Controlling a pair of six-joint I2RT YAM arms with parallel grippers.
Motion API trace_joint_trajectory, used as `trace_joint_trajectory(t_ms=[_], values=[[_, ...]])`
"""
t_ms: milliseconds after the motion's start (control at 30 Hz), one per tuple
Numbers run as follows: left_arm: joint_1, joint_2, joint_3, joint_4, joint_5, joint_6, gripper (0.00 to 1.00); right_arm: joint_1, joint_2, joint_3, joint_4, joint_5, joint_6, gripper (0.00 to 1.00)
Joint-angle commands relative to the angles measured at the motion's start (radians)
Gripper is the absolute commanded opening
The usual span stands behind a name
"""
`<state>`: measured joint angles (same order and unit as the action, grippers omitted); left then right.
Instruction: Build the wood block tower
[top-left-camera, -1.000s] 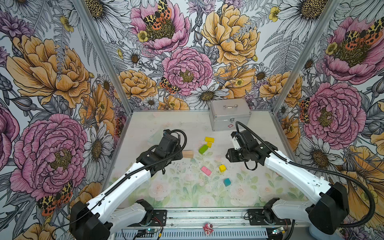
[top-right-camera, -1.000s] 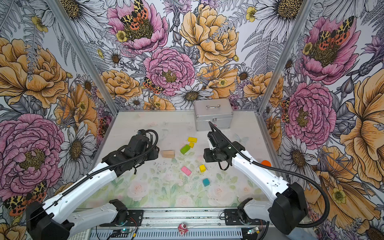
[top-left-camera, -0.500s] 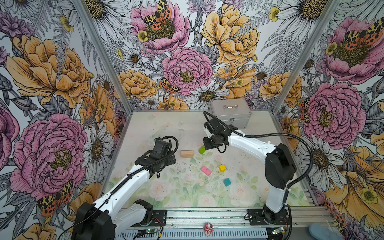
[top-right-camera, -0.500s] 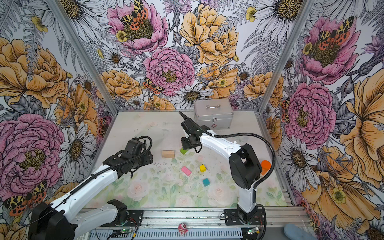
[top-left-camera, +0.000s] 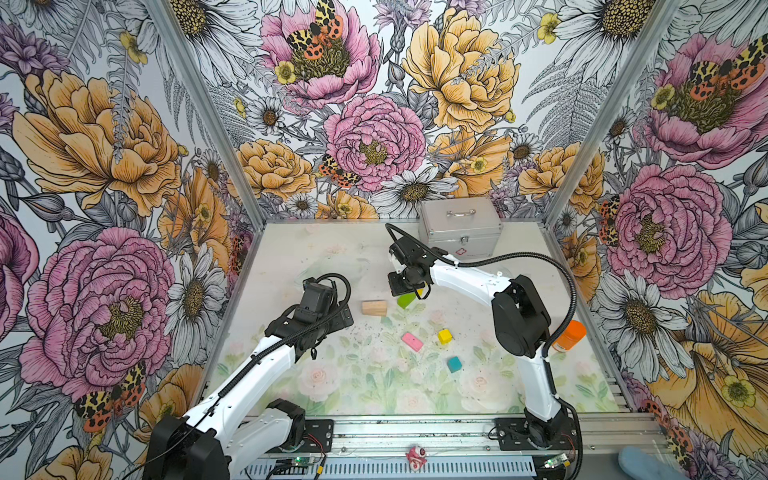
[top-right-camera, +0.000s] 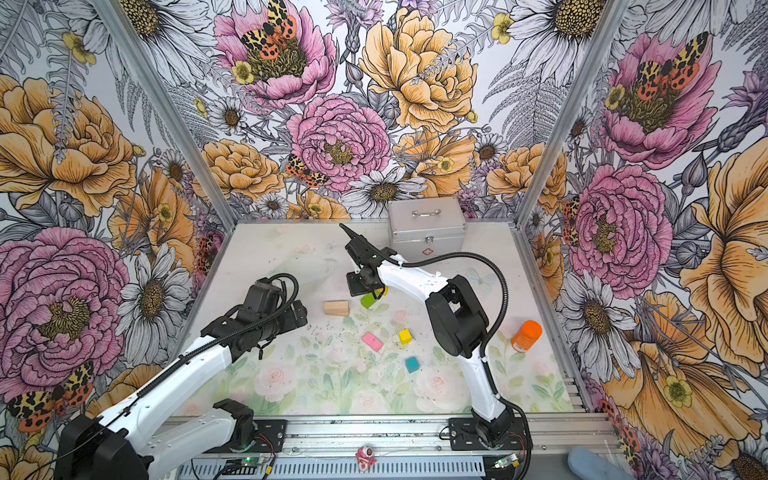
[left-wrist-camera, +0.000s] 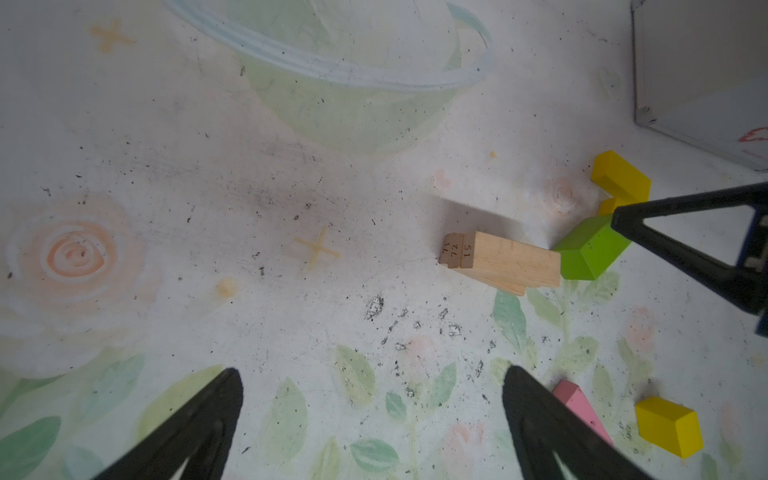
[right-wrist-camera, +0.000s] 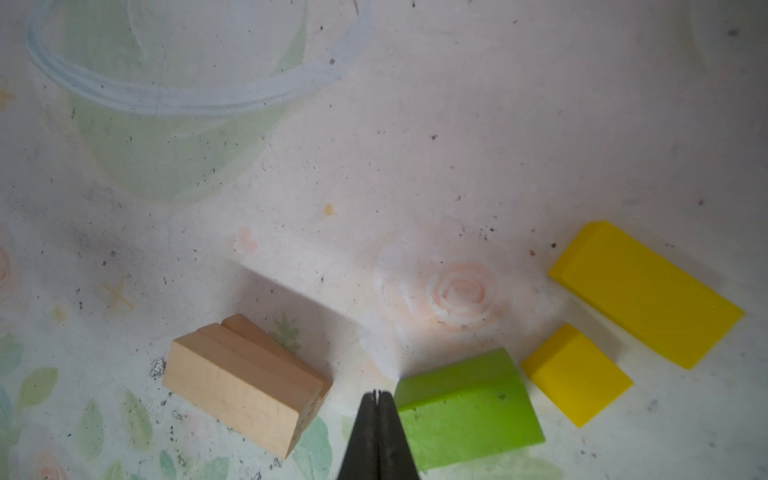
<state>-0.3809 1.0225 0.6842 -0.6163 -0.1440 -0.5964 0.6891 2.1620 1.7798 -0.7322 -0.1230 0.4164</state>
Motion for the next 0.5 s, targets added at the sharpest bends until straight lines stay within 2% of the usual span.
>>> trace_joint_trajectory(t_ms=[0,467], values=[[0.010,-0.015,-0.017,0.027,0.011,-0.008,0.99,0.010,0.045,0.051,0.010,-0.035,-0.011,0.00],[0.022,-0.037,-0.026,0.027,0.018,-0.007,0.99,0.033,0.111,0.100,0.002,-0.080,-0.010,0.00]])
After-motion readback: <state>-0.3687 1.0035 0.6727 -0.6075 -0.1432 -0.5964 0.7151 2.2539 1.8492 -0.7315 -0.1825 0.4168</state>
